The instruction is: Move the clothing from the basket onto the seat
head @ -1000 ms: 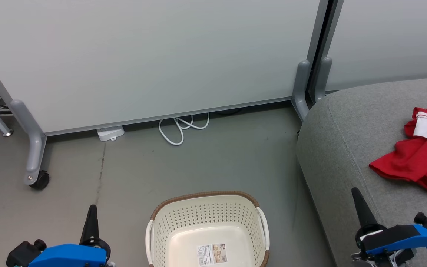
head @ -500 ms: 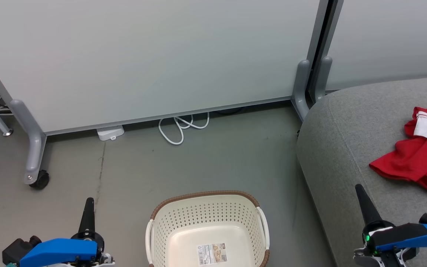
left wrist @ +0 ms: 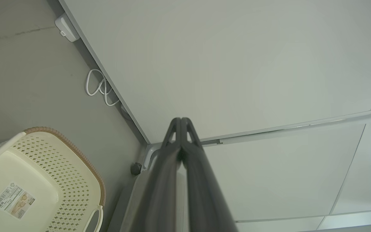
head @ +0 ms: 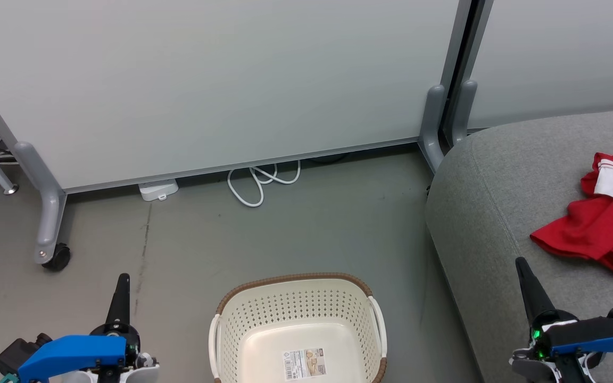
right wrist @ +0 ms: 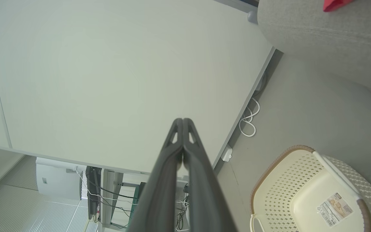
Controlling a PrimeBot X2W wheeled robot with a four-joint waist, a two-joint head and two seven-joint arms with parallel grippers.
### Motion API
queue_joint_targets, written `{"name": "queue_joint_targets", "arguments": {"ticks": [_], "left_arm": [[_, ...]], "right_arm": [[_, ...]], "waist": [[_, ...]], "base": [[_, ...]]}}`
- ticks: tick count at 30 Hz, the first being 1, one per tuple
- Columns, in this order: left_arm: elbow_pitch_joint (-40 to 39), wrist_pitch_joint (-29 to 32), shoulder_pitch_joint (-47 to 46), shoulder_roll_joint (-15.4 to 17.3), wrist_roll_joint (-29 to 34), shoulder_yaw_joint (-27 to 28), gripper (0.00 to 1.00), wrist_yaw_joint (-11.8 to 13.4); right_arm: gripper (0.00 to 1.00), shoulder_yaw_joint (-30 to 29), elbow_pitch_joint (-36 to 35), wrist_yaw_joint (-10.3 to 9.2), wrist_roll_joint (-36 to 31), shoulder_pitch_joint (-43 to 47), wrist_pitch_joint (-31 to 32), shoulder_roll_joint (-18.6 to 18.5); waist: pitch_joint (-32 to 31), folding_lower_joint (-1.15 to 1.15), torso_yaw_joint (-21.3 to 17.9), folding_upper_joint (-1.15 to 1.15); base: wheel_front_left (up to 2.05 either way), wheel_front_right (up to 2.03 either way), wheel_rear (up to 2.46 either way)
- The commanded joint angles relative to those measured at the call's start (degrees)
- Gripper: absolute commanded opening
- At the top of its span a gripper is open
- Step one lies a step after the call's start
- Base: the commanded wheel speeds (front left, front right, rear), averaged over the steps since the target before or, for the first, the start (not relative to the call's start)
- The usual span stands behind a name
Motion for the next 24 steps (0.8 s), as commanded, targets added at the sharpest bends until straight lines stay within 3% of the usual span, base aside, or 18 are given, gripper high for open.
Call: {"name": "queue_joint_targets", "arguments": {"ticks": [1, 24], "left_arm": [[-0.7, 0.5, -1.3, 0.0, -1.3, 0.3, 0.0, -0.1], [-1.9, 3.1, -2.4, -0.1, -10.3, 1.7, 0.0, -0.1]], "right_arm": [[0.0, -0.2, -0.6, 0.02, 1.6, -1.2, 0.2, 0.0], [0.0, -1.2, -1.6, 0.02, 11.9, -1.3, 1.6, 0.0]], "waist": [[0.0, -0.01, 0.0, 0.0], [0.2, -0.01, 0.0, 0.0]], "base": [[0.0, 0.0, 0.0], [0.0, 0.0, 0.0]]}}
